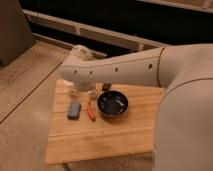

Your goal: Place the bottle in the ceramic bowl

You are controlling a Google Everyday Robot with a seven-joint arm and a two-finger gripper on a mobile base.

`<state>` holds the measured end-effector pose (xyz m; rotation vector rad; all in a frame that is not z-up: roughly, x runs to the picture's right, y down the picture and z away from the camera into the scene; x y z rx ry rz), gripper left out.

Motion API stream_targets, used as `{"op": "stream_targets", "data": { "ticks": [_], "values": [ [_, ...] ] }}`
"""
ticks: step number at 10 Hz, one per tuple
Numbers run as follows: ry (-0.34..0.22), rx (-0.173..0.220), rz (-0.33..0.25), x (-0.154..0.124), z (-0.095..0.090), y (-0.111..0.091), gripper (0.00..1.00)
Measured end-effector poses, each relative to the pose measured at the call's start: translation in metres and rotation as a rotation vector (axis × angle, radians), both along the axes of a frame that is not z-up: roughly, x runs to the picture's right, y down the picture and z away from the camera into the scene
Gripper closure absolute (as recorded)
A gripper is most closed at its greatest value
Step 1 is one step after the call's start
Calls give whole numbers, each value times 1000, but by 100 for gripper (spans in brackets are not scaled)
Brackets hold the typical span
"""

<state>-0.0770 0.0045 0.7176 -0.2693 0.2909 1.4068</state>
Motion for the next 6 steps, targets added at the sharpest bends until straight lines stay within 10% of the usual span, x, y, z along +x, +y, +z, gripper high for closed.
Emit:
{"op": "stream_targets", "data": {
  "ticks": [3, 6],
  "values": [
    [11, 52, -91, 18, 18, -34, 35],
    [-28, 53, -35, 44, 63, -51, 35]
  ]
}}
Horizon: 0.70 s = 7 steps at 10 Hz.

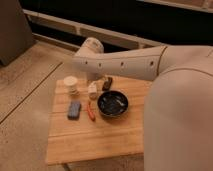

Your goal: Place the bottle in the ceramic bowl

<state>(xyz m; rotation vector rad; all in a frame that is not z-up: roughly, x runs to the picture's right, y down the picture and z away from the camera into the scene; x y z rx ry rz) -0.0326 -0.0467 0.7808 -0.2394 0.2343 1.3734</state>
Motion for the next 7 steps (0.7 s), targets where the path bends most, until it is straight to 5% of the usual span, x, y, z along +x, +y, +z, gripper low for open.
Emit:
{"op": "stream_targets", "data": {
  "ticks": [5, 7],
  "values": [
    [-168, -15, 80, 8, 62, -30, 35],
    [-200, -29, 82, 6, 72, -33, 35]
  ]
}}
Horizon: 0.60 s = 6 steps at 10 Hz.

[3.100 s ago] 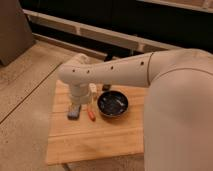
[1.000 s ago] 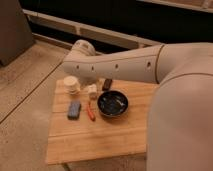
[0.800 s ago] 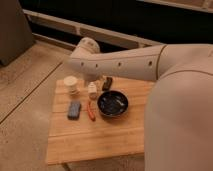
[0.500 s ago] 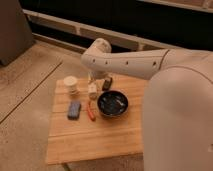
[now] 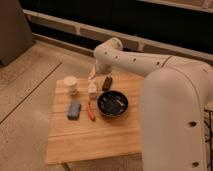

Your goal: Place the bottle in the ceramic bowl

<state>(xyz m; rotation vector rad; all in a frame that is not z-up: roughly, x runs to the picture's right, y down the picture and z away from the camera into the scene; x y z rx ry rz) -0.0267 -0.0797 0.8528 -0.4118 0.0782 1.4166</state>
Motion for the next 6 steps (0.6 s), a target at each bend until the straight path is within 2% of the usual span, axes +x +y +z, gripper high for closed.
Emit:
{"op": "stream_targets", "data": {
  "ticks": [3, 4, 6],
  "values": [
    [-5, -3, 2, -2, 1, 0, 35],
    [-8, -14, -8, -6, 7, 3, 35],
    [-43, -60, -76, -47, 23, 20, 35]
  ]
}}
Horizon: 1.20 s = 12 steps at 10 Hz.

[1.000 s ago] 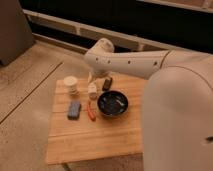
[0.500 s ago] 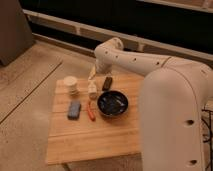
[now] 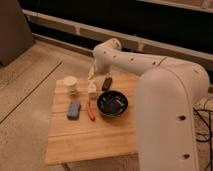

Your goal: Place the bottle in the ceramic bowl

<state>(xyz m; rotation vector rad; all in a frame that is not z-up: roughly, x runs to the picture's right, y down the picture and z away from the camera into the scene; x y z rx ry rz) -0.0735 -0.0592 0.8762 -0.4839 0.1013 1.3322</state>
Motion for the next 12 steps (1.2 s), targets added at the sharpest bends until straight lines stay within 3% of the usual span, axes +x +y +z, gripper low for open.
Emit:
{"op": "stream_targets", "data": {
  "ticks": [3, 7, 10, 12],
  "values": [
    [-1, -56, -119, -30, 32, 17, 35],
    [82, -73, -144, -18, 59, 0, 35],
    [163, -132, -63, -10, 86, 6, 35],
    [190, -189, 45, -16, 103, 17, 35]
  ]
}}
